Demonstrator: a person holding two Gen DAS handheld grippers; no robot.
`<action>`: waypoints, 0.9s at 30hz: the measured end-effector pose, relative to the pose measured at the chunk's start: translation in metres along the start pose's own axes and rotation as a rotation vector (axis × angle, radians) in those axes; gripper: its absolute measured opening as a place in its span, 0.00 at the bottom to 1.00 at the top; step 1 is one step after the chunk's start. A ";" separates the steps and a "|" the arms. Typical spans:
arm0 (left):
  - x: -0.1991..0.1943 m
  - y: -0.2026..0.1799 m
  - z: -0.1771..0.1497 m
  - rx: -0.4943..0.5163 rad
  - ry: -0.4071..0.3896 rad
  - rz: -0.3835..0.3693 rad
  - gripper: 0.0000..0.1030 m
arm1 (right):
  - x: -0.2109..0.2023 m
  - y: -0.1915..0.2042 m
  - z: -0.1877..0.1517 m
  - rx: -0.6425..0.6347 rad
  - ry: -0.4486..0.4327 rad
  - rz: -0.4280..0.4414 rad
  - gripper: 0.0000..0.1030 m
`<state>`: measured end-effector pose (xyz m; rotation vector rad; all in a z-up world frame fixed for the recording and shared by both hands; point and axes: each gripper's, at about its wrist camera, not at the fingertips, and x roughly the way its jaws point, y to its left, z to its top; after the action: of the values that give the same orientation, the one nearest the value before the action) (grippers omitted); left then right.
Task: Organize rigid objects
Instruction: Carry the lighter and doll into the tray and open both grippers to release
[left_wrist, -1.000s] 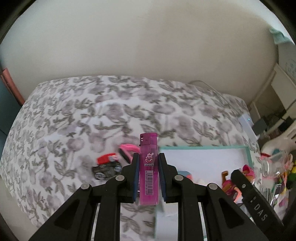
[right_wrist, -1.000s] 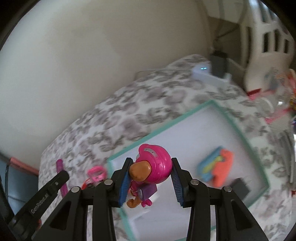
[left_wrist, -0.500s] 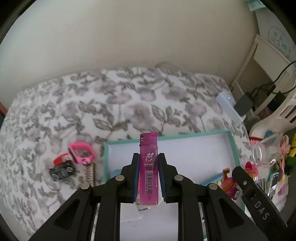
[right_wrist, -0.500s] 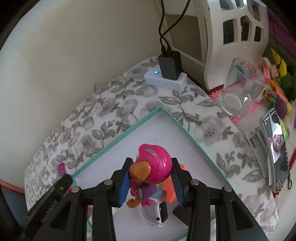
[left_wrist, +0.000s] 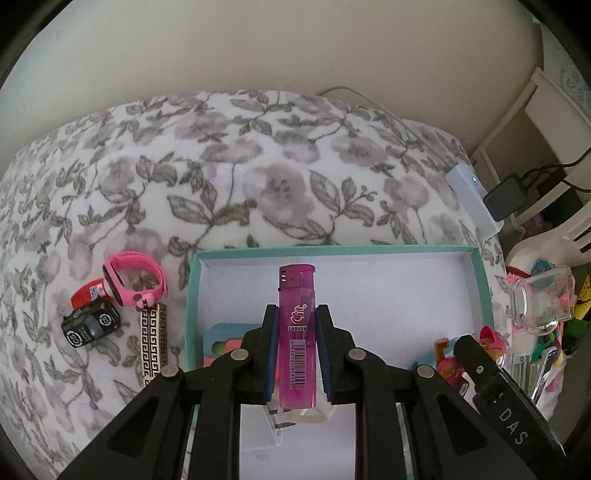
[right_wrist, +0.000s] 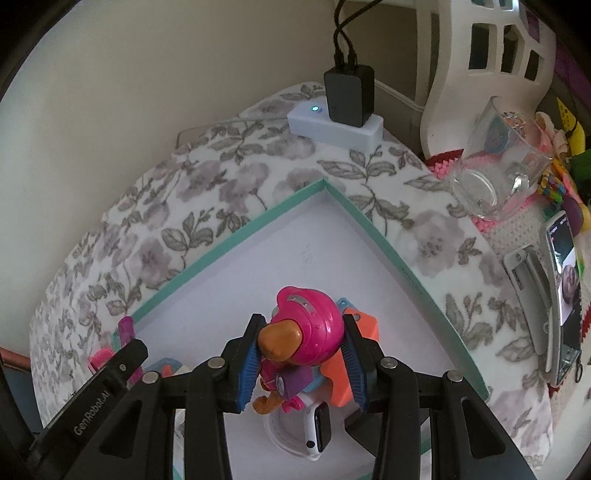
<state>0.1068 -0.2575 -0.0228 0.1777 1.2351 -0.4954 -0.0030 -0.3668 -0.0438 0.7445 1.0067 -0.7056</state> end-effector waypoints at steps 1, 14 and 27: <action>0.000 0.000 0.000 0.003 0.001 -0.001 0.20 | 0.000 0.001 0.000 -0.005 0.001 -0.003 0.42; 0.010 -0.004 -0.006 0.014 0.029 -0.003 0.20 | 0.003 0.007 0.001 -0.033 0.021 -0.039 0.42; 0.003 -0.001 -0.004 0.002 0.018 -0.002 0.20 | 0.002 0.010 0.001 -0.050 0.020 -0.048 0.43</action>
<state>0.1034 -0.2572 -0.0267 0.1834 1.2524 -0.4981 0.0064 -0.3622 -0.0430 0.6872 1.0598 -0.7132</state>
